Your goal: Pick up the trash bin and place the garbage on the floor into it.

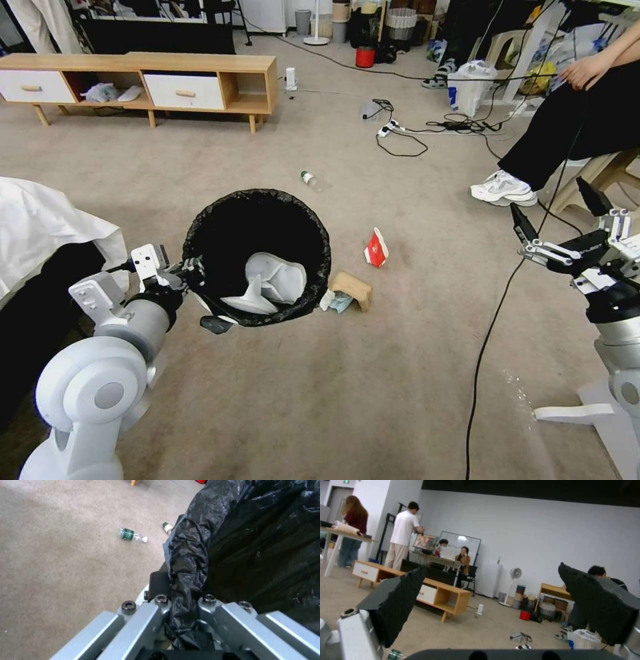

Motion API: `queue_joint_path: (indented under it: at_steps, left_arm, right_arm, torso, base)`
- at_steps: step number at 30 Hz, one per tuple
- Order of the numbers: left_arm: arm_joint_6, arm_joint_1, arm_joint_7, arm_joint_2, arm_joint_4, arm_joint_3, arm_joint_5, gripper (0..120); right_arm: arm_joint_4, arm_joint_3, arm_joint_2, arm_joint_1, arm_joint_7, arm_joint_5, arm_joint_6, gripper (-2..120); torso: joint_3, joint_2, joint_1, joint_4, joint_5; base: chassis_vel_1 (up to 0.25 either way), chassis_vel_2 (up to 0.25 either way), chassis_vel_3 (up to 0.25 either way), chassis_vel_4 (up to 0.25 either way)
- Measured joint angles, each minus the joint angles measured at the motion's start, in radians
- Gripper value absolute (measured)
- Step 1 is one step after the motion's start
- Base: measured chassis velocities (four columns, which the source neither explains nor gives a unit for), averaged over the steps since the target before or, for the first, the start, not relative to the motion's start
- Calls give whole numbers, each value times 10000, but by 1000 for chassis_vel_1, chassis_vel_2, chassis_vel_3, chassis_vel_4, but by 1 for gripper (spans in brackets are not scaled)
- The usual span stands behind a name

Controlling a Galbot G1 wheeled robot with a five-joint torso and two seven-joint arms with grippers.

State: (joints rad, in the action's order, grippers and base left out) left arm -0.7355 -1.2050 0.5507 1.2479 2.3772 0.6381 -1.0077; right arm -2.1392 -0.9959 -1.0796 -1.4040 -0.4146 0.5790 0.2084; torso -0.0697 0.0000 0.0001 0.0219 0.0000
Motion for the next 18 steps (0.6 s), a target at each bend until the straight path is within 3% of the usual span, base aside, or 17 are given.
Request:
queue_joint_path:
  at_steps: [18]
  left_arm:
    - [0,-13,-29,-8,-21,-12,24,3]
  right_arm:
    - [17,13,3,31,-25,1,-9,100]
  torso:
    - [0,0,0,-1,0]
  base:
    - [-72,81,80,-76]
